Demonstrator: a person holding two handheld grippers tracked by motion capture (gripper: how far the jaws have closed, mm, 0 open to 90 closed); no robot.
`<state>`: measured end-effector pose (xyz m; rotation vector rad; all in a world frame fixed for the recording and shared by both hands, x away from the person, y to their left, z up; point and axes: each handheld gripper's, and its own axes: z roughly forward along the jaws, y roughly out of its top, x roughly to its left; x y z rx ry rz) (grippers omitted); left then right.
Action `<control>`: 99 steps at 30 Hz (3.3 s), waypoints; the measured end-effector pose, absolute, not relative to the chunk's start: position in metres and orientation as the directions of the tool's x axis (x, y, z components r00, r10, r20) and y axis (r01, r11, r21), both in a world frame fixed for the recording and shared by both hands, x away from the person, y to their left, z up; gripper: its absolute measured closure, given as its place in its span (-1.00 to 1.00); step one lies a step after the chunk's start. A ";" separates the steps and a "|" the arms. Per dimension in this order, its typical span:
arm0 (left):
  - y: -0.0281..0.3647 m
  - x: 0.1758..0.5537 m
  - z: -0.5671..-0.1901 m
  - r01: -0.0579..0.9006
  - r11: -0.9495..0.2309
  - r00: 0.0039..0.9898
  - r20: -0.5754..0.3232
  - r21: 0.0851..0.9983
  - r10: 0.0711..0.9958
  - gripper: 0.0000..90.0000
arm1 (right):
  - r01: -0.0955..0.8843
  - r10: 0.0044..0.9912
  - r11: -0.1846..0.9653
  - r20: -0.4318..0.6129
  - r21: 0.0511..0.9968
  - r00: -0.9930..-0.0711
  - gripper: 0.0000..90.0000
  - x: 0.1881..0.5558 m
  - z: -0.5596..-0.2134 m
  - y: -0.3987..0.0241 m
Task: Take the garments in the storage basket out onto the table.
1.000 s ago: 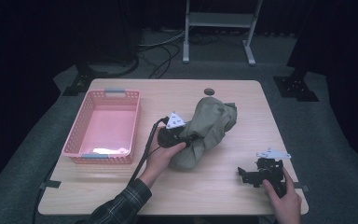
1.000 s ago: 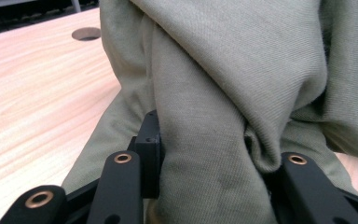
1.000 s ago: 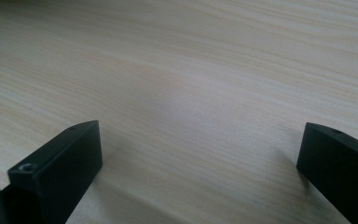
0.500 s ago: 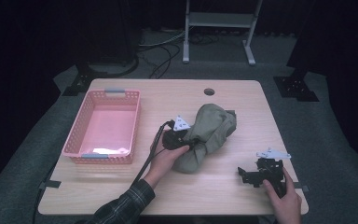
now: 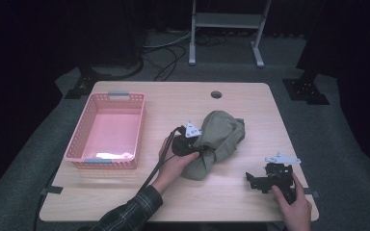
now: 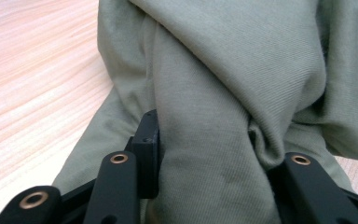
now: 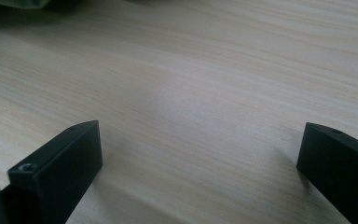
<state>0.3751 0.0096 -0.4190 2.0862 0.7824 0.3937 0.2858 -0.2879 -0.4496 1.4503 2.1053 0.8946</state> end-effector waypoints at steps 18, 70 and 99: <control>0.003 0.372 -0.421 0.352 -0.468 0.788 0.013 0.810 0.615 -0.28 | 0.656 0.933 0.244 0.012 0.715 -0.360 -1.00 0.286 -0.450 -0.288; 0.061 0.320 -0.382 0.247 -0.384 0.802 0.035 0.890 0.597 -0.78 | 0.656 0.933 0.244 0.012 0.715 -0.360 -1.00 0.286 -0.450 -0.288; 0.104 0.286 -0.418 0.356 -0.412 0.766 -0.009 0.839 0.643 -0.78 | 0.656 0.933 0.244 0.012 0.714 -0.360 -1.00 0.286 -0.450 -0.288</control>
